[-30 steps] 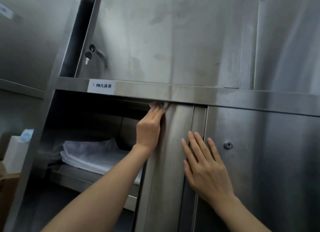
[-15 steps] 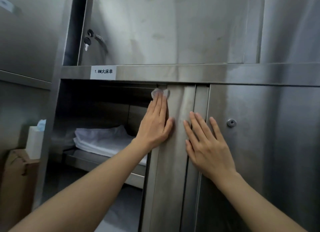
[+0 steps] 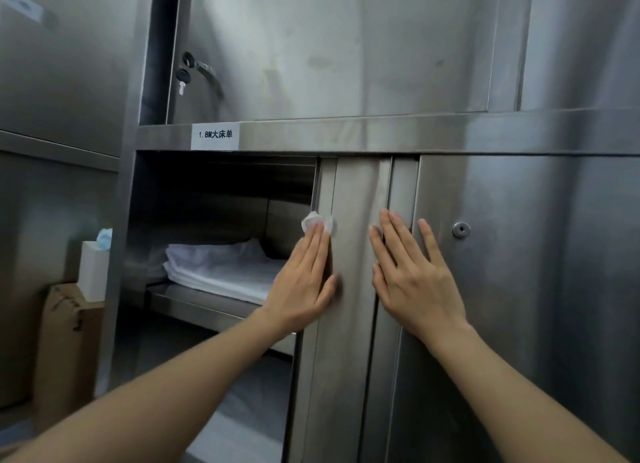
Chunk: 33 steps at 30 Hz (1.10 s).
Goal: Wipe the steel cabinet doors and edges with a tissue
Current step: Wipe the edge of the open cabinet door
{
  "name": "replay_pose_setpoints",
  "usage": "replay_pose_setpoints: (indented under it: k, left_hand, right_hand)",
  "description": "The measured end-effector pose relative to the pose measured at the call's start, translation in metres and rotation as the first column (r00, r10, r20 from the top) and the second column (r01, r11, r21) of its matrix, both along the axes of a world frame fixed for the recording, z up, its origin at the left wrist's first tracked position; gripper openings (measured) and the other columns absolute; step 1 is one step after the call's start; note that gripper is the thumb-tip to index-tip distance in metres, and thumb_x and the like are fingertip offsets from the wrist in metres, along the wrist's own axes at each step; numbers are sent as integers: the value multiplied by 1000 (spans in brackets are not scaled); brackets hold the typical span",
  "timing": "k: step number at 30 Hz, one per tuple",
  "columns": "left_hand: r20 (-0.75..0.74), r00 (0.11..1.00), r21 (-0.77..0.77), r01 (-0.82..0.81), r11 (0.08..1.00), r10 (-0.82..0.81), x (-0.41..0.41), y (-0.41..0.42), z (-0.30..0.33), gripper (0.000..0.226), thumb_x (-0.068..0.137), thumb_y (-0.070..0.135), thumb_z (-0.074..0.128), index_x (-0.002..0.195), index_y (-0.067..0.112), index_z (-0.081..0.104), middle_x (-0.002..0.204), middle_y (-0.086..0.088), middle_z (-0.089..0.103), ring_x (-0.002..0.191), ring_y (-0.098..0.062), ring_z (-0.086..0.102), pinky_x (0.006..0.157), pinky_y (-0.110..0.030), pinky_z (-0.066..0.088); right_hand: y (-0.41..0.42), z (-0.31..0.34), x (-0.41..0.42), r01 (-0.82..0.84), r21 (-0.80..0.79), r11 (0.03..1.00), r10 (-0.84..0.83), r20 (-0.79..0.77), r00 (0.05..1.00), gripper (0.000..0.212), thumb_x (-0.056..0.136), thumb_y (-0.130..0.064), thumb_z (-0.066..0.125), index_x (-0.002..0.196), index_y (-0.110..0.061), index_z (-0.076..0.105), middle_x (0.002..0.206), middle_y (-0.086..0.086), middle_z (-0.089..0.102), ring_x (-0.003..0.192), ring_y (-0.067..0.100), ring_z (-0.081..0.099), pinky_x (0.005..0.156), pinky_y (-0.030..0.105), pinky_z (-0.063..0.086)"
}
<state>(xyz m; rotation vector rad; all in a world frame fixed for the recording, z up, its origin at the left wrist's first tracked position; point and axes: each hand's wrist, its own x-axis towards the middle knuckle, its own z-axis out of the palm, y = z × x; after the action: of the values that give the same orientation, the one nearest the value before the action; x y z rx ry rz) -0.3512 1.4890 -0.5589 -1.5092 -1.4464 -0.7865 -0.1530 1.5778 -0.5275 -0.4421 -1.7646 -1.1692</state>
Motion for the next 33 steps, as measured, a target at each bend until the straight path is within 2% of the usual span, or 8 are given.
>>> replay_pose_setpoints:
  k: [5,7,14,17,21,25,28,33]
  left_hand:
    - [-8,998,31,-65,997,65,-3,7,91,74,99,42,22,151,-10,19,159,-27,19,150,-34,15,121,-22,-8]
    - [13,997,60,-75,995,75,-4,13,108,75,98,44,22,153,-7,17,160,-25,18,151,-33,14,122,-26,-3]
    - [21,999,-81,46,996,-45,-2,-8,-53,74,105,50,18,155,-3,8,165,-17,3,154,-25,1,124,-37,8]
    - [-10,1000,-37,-17,999,17,-9,2,-10,74,105,52,13,154,-3,8,163,-19,6,153,-25,2,124,-30,1]
    - [76,996,35,-58,998,55,-3,15,64,76,101,49,22,154,-4,9,163,-20,6,152,-22,-1,123,-26,-5]
    - [127,992,-16,-1,1000,3,3,7,-15,76,102,46,32,156,0,6,165,-14,0,154,-21,-3,125,-33,3]
    - [112,994,-112,-4,994,17,-1,0,-73,76,102,51,27,156,1,4,165,-13,-3,153,-20,-5,124,-33,3]
    - [103,994,-163,-15,987,32,0,-7,-69,78,100,54,21,155,6,-6,162,-6,-14,152,-15,-15,123,-28,-7]
  right_hand:
    - [1,0,-1,-22,15,1000,22,-10,1000,58,101,-30,36,152,-4,33,161,20,22,151,30,20,121,54,18]
    - [1,-1,-1,-18,18,1000,19,-17,1000,58,101,-30,36,152,-4,34,161,20,22,151,30,20,121,54,17]
    - [1,0,0,1,14,1000,-1,-1,1000,57,103,-31,31,153,-4,31,161,20,20,151,31,18,122,53,15]
    - [2,1,-1,2,14,1000,-2,4,1000,57,103,-31,31,154,-4,30,162,20,19,151,31,17,122,53,14]
    - [3,-1,-2,2,30,1000,-2,2,1000,57,104,-31,30,154,-4,30,162,20,19,151,30,17,122,53,14]
    - [2,0,-1,5,19,1000,-5,12,1000,57,103,-31,30,154,-4,30,162,19,19,151,30,17,123,52,12]
    - [0,-1,0,32,-10,999,-32,29,999,57,104,-32,28,154,-5,29,162,19,19,152,30,16,123,52,11]
    - [-10,-5,0,34,-111,993,-31,33,999,58,103,-32,29,155,-8,27,164,17,17,152,29,15,123,52,8]
